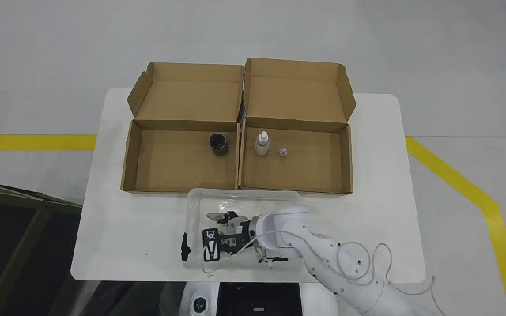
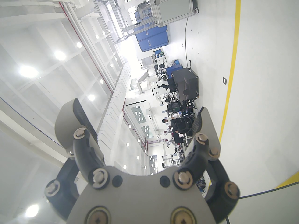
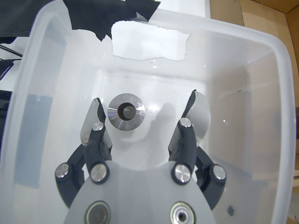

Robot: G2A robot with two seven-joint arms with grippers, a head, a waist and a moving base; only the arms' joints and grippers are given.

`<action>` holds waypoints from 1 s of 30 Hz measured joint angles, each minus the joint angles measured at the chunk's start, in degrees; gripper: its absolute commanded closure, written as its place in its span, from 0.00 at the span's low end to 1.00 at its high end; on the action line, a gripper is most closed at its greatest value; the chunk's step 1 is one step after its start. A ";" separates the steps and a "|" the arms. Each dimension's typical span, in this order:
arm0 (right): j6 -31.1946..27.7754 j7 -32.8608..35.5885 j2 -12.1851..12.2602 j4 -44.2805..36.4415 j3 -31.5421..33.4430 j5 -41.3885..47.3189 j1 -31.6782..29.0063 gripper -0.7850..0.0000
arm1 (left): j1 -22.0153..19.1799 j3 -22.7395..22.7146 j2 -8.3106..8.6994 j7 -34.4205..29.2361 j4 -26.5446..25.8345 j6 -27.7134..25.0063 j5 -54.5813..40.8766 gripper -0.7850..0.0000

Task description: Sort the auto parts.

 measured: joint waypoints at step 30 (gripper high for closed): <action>-1.65 -3.47 1.44 -5.79 5.77 4.46 -0.51 1.00 | 0.00 0.00 0.00 0.00 0.00 0.00 0.00 0.00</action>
